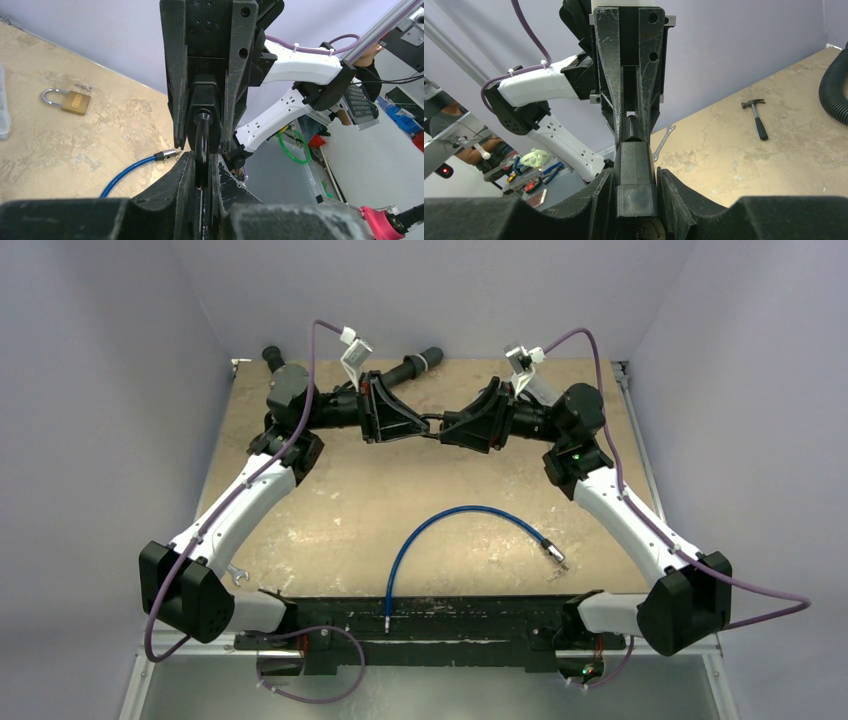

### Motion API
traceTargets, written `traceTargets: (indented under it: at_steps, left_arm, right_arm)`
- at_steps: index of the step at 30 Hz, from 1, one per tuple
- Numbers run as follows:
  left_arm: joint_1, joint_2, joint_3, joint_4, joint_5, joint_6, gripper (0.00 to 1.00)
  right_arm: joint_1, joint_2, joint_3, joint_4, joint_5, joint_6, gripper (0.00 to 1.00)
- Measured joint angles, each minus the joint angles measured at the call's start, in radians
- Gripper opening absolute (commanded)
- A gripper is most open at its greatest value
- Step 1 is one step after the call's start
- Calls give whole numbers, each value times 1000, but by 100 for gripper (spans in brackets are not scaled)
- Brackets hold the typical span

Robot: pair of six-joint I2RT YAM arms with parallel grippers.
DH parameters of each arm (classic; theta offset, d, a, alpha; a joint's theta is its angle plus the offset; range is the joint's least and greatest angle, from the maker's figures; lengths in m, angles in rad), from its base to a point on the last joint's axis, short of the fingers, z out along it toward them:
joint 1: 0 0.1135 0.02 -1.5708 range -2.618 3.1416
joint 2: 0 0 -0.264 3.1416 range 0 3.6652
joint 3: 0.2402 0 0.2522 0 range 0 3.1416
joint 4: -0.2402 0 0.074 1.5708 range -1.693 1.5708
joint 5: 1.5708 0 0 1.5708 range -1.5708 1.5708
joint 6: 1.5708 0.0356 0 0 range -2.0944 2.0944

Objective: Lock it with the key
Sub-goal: Lock the lock.

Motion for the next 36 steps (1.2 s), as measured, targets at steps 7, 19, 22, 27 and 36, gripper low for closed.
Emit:
traceTargets:
  at_steps: [7, 19, 22, 27, 36]
  left_arm:
    - [0, 0, -2, 26, -3, -11, 0]
    - [-2, -5, -27, 106, -35, -48, 0]
    - [-4, -4, -29, 130, -38, -61, 0]
    - [-13, 2, -31, 158, -47, -69, 0]
    - [-21, -16, -32, 175, -55, -63, 0]
  right_arm:
    - [3, 14, 10, 21, -5, 9, 0]
    - [3, 53, 40, 78, -31, 41, 0]
    - [3, 53, 41, 88, -31, 45, 0]
    - [7, 63, 58, 102, -39, 53, 0]
    - [7, 82, 92, 141, -86, 73, 0]
